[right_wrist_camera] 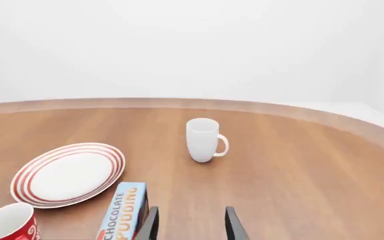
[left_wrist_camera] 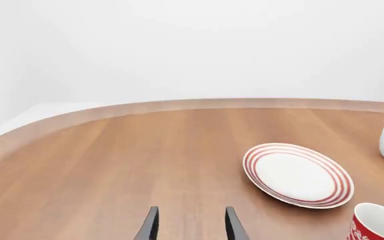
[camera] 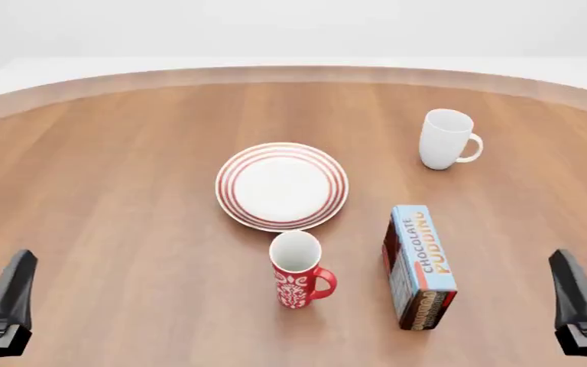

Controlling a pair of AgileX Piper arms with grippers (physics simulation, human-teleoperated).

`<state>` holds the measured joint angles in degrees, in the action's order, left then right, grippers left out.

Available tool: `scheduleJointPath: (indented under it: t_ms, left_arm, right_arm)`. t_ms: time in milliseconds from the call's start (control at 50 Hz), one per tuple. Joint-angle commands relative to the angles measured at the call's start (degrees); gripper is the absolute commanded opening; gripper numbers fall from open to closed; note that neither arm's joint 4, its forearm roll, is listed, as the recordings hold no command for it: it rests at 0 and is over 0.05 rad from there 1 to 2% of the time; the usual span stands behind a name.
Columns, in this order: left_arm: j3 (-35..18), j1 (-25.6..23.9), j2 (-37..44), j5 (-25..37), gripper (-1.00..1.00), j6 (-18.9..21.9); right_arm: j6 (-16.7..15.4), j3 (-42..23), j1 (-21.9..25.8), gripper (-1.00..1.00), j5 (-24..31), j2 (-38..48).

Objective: Pick up the red mug and put it on the plate

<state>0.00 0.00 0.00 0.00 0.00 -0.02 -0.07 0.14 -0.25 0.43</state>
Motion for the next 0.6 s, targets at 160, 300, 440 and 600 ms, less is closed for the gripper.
scheduleJointPath:
  t_ms: [160, 300, 440, 600]
  left_arm:
    - [0.0, 0.0, 0.0, 0.0, 1.00, 0.0]
    - [0.0, 0.0, 0.0, 0.0, 1.00, 0.0]
    - [0.0, 0.0, 0.0, 0.0, 1.00, 0.0]
    - [0.0, 0.0, 0.0, 0.0, 1.00, 0.0]
  right_arm:
    - [-0.7, -6.6, 1.3, 1.00, 3.6, -0.1]
    - [-1.8, -10.2, 4.1, 1.00, 6.4, 0.0]
    - [-3.8, -14.9, 9.2, 1.00, 8.5, 3.3]
    - [-7.3, -20.1, 14.0, 1.00, 10.3, 8.5]
